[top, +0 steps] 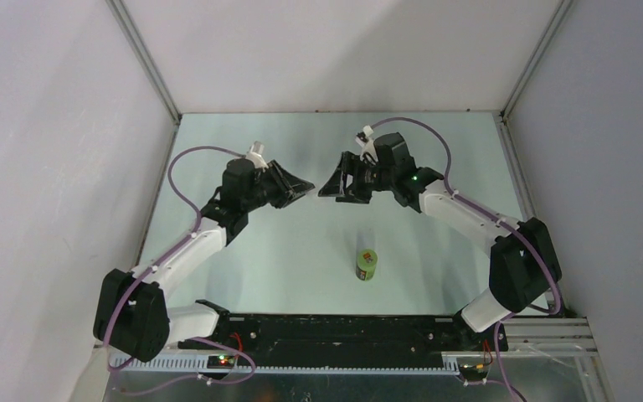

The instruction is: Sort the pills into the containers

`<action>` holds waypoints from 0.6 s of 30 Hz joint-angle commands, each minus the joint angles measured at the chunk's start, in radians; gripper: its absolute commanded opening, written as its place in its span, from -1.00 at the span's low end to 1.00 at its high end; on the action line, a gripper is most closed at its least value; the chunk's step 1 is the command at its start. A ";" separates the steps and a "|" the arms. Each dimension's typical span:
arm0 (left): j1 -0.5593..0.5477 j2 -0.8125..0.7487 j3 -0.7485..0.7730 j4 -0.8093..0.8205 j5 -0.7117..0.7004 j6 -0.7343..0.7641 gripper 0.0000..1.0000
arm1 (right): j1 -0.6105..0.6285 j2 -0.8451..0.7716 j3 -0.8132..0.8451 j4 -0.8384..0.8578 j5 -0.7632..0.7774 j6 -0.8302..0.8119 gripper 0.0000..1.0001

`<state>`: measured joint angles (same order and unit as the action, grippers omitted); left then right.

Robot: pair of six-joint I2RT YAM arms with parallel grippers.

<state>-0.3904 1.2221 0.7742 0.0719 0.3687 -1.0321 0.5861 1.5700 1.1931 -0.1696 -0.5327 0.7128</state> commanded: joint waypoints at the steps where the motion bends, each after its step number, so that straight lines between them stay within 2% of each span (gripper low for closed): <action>1: 0.001 -0.046 0.020 0.031 0.006 0.032 -1.00 | -0.013 -0.035 0.038 -0.088 0.124 0.020 0.39; 8: 0.000 -0.054 0.020 0.026 0.001 0.037 -1.00 | -0.018 -0.057 0.026 -0.081 0.144 0.006 0.27; 13: 0.001 -0.066 0.020 0.028 0.001 0.051 -1.00 | -0.018 -0.057 0.025 -0.101 0.192 -0.004 -0.12; 18: 0.000 -0.076 0.017 0.038 0.002 0.060 -1.00 | -0.011 -0.062 0.026 -0.129 0.279 -0.019 -0.24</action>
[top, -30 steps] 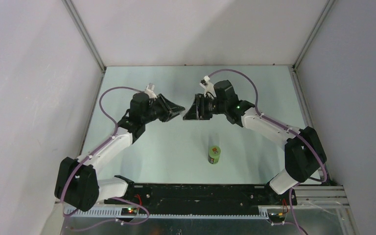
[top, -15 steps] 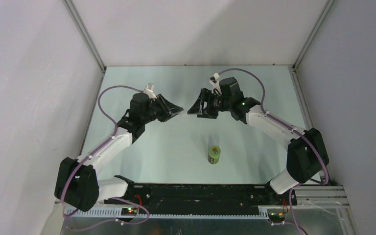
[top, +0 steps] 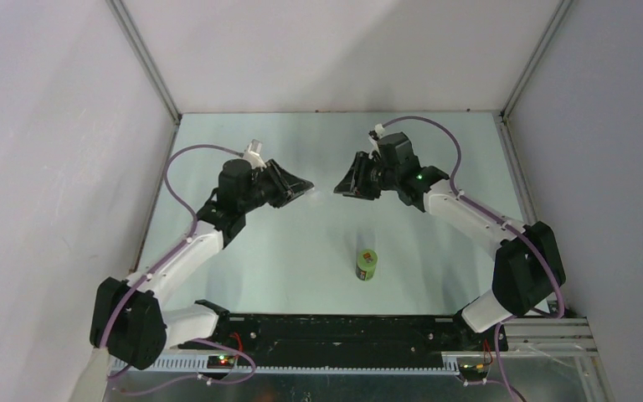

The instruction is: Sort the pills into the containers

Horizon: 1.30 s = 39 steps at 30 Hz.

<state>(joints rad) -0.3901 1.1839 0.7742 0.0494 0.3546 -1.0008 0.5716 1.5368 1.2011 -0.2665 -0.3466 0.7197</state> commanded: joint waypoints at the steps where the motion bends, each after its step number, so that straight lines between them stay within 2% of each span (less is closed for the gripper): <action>1: 0.000 -0.039 0.016 0.063 0.017 0.029 -1.00 | 0.003 -0.030 0.018 -0.034 0.096 -0.026 -0.25; 5: 0.000 -0.040 0.013 0.068 0.018 0.030 -1.00 | -0.003 -0.042 0.018 -0.007 0.049 -0.039 -0.19; 10: 0.000 -0.039 0.016 0.051 0.003 0.038 -1.00 | -0.010 -0.066 0.011 0.061 -0.117 -0.087 0.25; 15: 0.000 -0.043 0.014 0.024 0.005 0.065 -1.00 | -0.016 -0.082 -0.070 0.270 -0.267 -0.047 0.31; 20: 0.000 -0.056 0.006 0.018 0.024 0.090 -1.00 | -0.018 -0.056 -0.087 0.355 -0.326 -0.031 0.13; 24: 0.000 -0.060 0.004 0.028 0.040 0.095 -1.00 | -0.018 -0.041 -0.087 0.350 -0.320 -0.032 0.00; 27: 0.000 -0.057 0.001 0.039 0.055 0.095 -1.00 | -0.018 -0.035 -0.087 0.354 -0.316 -0.037 -0.17; 34: 0.000 -0.062 -0.009 0.067 0.065 0.091 -1.00 | -0.018 -0.010 -0.087 0.331 -0.274 -0.051 -0.36; 36: 0.000 -0.066 -0.010 0.069 0.066 0.092 -1.00 | -0.016 -0.007 -0.087 0.316 -0.255 -0.056 -0.52; 37: 0.000 -0.067 -0.011 0.069 0.064 0.094 -0.99 | -0.014 -0.008 -0.087 0.305 -0.248 -0.058 -0.68; 38: 0.000 -0.067 -0.012 0.069 0.063 0.096 -0.88 | -0.015 -0.010 -0.088 0.300 -0.232 -0.062 -0.76; 39: 0.000 -0.070 -0.014 0.069 0.059 0.097 -0.62 | -0.014 -0.013 -0.088 0.291 -0.225 -0.063 -0.92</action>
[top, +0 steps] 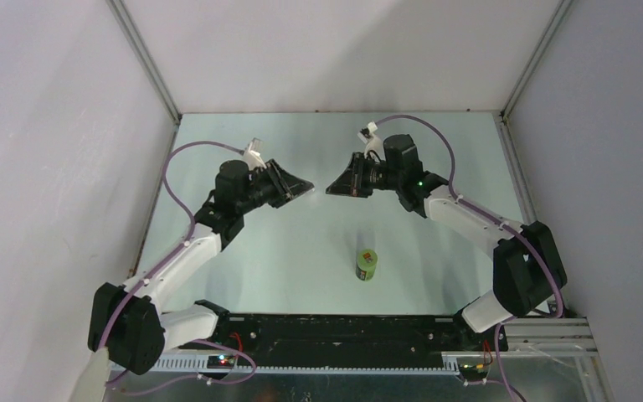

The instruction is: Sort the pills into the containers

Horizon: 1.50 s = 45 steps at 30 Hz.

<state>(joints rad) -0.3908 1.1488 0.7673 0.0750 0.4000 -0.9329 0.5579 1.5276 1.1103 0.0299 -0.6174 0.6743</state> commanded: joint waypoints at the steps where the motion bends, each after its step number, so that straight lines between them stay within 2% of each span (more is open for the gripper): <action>1: 0.001 -0.037 -0.012 0.040 0.007 0.032 -0.41 | 0.000 -0.010 0.003 -0.010 0.058 -0.023 -0.98; 2: 0.001 -0.045 -0.016 0.038 -0.012 0.034 0.11 | 0.000 -0.014 0.003 -0.021 0.066 -0.032 -1.00; 3: 0.000 -0.053 -0.021 0.027 -0.037 0.043 0.36 | 0.000 -0.025 0.003 -0.039 0.086 -0.037 -1.00; 4: 0.001 -0.057 -0.021 0.017 -0.052 0.050 0.71 | -0.003 -0.030 0.003 -0.073 0.099 -0.050 -1.00; 6: 0.000 -0.069 -0.020 -0.014 -0.103 0.073 0.95 | -0.009 -0.049 0.003 -0.138 0.143 -0.079 -1.00; 11: 0.002 -0.091 -0.012 -0.062 -0.165 0.105 0.99 | -0.036 -0.051 0.002 -0.354 0.317 -0.155 -1.00; 13: 0.003 -0.091 -0.004 -0.068 -0.168 0.120 0.99 | -0.054 -0.042 -0.015 -0.377 0.359 -0.185 -1.00; 20: 0.002 -0.089 0.017 -0.140 -0.155 0.161 0.99 | -0.118 0.018 -0.088 -0.367 0.395 -0.209 -1.00; 29: 0.003 -0.131 -0.040 -0.123 -0.150 0.172 0.99 | -0.130 0.144 -0.118 -0.281 0.372 -0.211 -0.98; 32: 0.002 -0.131 -0.042 -0.126 -0.147 0.175 0.99 | -0.136 0.167 -0.118 -0.243 0.382 -0.211 -0.90; 34: 0.002 -0.130 -0.039 -0.131 -0.147 0.178 0.99 | -0.142 0.170 -0.115 -0.238 0.391 -0.218 -0.71; 35: 0.003 -0.131 -0.037 -0.135 -0.151 0.182 0.99 | -0.144 0.169 -0.113 -0.250 0.396 -0.221 -0.42; 36: 0.003 -0.133 -0.035 -0.137 -0.157 0.185 0.99 | -0.144 0.157 -0.110 -0.258 0.410 -0.230 -0.24; 37: 0.003 -0.137 -0.031 -0.143 -0.160 0.193 0.99 | -0.144 0.146 -0.108 -0.279 0.418 -0.233 0.09; 39: 0.002 -0.145 -0.027 -0.153 -0.173 0.210 0.99 | -0.144 0.106 -0.104 -0.311 0.441 -0.244 0.38; 41: 0.003 -0.152 -0.019 -0.165 -0.185 0.231 0.99 | -0.144 0.042 -0.092 -0.363 0.469 -0.250 0.54; 45: 0.003 -0.166 0.002 -0.197 -0.213 0.284 0.99 | -0.136 -0.049 -0.048 -0.495 0.534 -0.243 0.68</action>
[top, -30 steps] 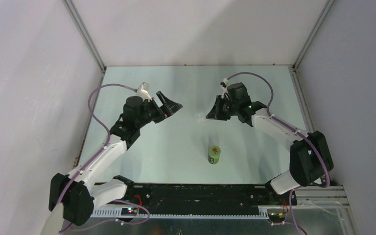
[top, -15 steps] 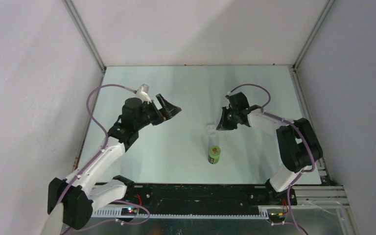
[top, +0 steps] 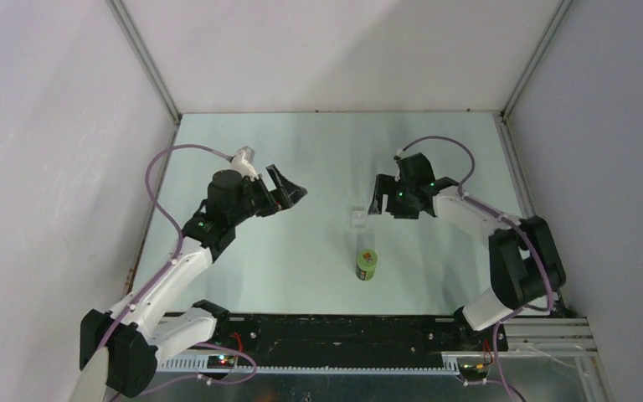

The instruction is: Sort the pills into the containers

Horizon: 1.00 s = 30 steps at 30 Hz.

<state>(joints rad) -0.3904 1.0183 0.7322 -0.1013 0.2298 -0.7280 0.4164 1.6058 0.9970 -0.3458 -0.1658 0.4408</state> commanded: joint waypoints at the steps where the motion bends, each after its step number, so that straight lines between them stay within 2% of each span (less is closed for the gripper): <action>1: 0.002 -0.042 0.043 -0.032 -0.055 0.096 0.99 | 0.012 -0.142 0.070 -0.137 0.099 -0.007 0.69; 6: 0.002 -0.058 0.062 -0.063 -0.097 0.149 0.99 | 0.087 -0.262 0.086 -0.278 0.180 0.004 0.70; 10: 0.001 -0.075 0.058 -0.074 -0.150 0.189 0.95 | 0.217 -0.320 0.086 -0.362 0.337 0.033 0.73; 16: 0.001 -0.094 0.026 -0.067 -0.217 0.214 0.92 | 0.439 -0.320 0.089 -0.455 0.485 0.120 0.73; 22: 0.001 -0.103 -0.008 -0.054 -0.226 0.218 0.91 | 0.544 -0.277 0.093 -0.484 0.514 0.176 0.64; 27: 0.002 -0.124 -0.032 -0.047 -0.247 0.216 0.91 | 0.583 -0.231 0.103 -0.474 0.512 0.178 0.63; 30: 0.001 -0.138 -0.048 -0.044 -0.259 0.220 0.91 | 0.597 -0.192 0.118 -0.475 0.516 0.178 0.57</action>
<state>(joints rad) -0.3904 0.9165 0.6987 -0.1825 0.0105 -0.5385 0.9962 1.3666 1.0725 -0.8070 0.3080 0.5972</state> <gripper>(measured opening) 0.960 0.811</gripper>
